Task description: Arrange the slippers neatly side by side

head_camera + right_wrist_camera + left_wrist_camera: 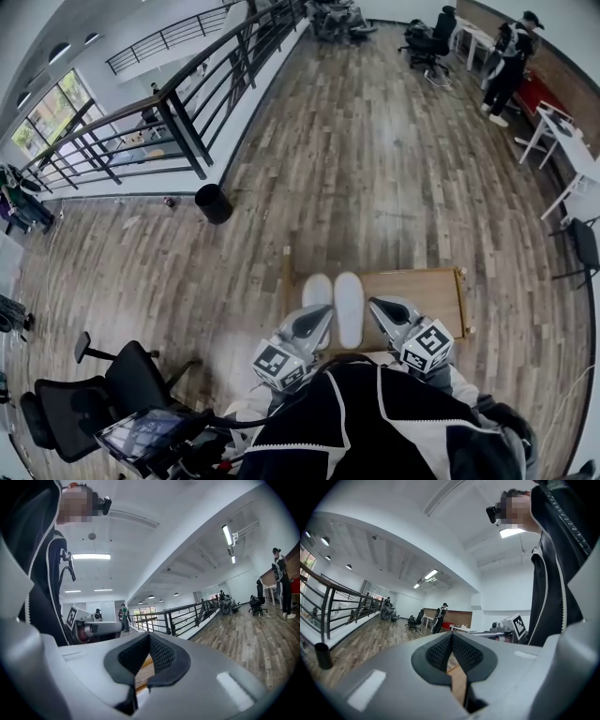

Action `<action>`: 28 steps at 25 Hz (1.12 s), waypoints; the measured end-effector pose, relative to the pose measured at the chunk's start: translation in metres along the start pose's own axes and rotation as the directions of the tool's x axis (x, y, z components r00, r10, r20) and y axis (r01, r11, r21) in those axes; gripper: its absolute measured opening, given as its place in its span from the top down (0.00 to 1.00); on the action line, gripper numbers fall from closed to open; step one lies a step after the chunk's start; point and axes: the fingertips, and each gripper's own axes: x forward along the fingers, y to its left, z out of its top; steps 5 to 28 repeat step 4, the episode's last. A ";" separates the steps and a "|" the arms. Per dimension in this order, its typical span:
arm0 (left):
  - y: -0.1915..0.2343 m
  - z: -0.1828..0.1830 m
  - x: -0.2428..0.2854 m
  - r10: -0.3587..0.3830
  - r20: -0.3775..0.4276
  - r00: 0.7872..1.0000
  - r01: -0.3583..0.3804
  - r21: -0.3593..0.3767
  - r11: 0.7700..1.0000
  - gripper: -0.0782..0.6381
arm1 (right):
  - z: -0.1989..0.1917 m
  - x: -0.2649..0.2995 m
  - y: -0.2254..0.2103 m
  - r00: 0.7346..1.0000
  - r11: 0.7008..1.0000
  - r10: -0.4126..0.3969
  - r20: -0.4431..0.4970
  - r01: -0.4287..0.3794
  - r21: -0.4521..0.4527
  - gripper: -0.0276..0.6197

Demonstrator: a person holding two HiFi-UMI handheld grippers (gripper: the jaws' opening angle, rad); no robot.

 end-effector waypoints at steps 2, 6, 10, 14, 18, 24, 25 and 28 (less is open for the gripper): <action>0.000 -0.002 -0.001 -0.002 0.000 1.000 0.002 -0.001 1.000 0.86 | -0.001 0.000 0.002 1.000 1.000 0.002 -0.002 -0.002 -0.002 0.96; -0.001 -0.002 -0.002 -0.001 -0.002 1.000 0.001 -0.004 1.000 0.86 | -0.001 0.000 0.003 1.000 1.000 0.003 -0.002 -0.003 -0.004 0.96; -0.001 -0.002 -0.002 -0.001 -0.002 1.000 0.001 -0.004 1.000 0.86 | -0.001 0.000 0.003 1.000 1.000 0.003 -0.002 -0.003 -0.004 0.96; -0.001 -0.002 -0.002 -0.001 -0.002 1.000 0.001 -0.004 1.000 0.86 | -0.001 0.000 0.003 1.000 1.000 0.003 -0.002 -0.003 -0.004 0.96; -0.001 -0.002 -0.002 -0.001 -0.002 1.000 0.001 -0.004 1.000 0.86 | -0.001 0.000 0.003 1.000 1.000 0.003 -0.002 -0.003 -0.004 0.96; -0.001 -0.002 -0.002 -0.001 -0.002 1.000 0.001 -0.004 1.000 0.86 | -0.001 0.000 0.003 1.000 1.000 0.003 -0.002 -0.003 -0.004 0.96; -0.001 -0.002 -0.002 -0.001 -0.002 1.000 0.001 -0.004 1.000 0.86 | -0.001 0.000 0.003 1.000 1.000 0.003 -0.002 -0.003 -0.004 0.96; -0.001 -0.002 -0.002 -0.001 -0.002 1.000 0.001 -0.004 1.000 0.86 | -0.001 0.000 0.003 1.000 1.000 0.003 -0.002 -0.003 -0.004 0.96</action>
